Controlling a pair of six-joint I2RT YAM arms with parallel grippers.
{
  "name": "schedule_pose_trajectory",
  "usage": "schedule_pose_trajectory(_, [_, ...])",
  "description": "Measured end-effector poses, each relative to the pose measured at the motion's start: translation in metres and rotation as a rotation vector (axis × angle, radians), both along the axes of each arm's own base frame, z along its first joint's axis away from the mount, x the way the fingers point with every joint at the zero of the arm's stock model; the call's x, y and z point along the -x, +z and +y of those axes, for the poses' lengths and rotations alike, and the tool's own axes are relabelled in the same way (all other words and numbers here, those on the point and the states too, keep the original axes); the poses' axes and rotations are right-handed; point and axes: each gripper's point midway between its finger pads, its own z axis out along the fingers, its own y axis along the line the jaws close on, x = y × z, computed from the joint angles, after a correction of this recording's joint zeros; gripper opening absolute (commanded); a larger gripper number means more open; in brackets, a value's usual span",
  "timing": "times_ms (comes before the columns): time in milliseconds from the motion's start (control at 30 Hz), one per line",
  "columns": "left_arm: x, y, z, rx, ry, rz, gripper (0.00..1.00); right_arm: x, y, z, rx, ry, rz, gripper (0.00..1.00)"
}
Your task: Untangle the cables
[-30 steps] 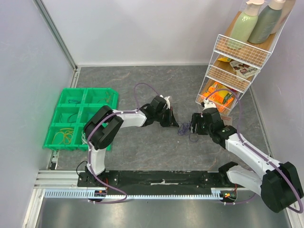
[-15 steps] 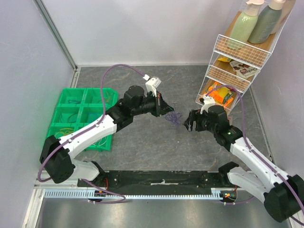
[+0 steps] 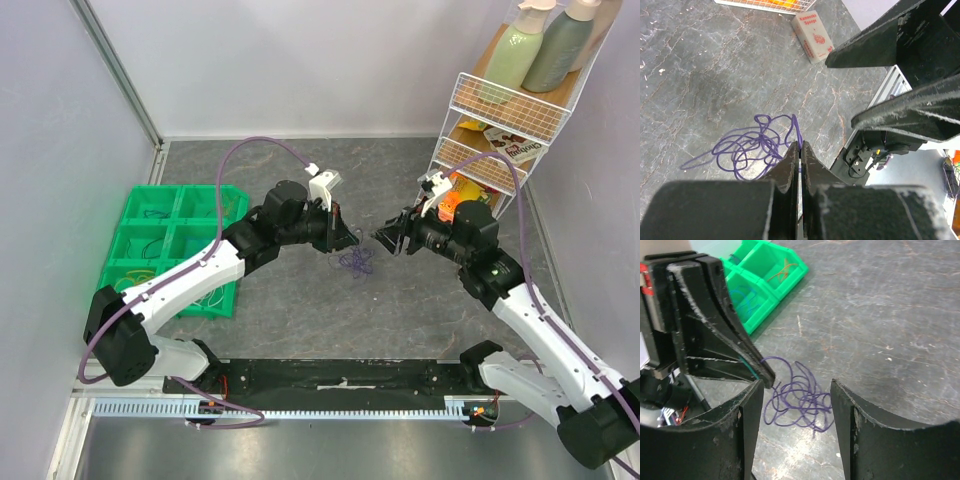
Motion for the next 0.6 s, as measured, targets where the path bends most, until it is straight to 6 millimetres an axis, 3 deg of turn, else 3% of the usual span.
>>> schedule_pose_trajectory(167, [0.002, -0.002, 0.001, -0.007, -0.005, 0.01, 0.02, 0.011, -0.002, 0.022, -0.005, 0.096, -0.002, 0.63])
schedule_pose_trajectory(367, [0.007, 0.001, 0.0, 0.005, -0.027, 0.012, 0.02, 0.023, -0.021, 0.046, 0.045, 0.143, 0.011, 0.56])
schedule_pose_trajectory(600, [0.01, 0.011, 0.005, 0.013, -0.032, -0.015, 0.02, 0.021, -0.019, 0.038, 0.061, 0.085, -0.016, 0.66])
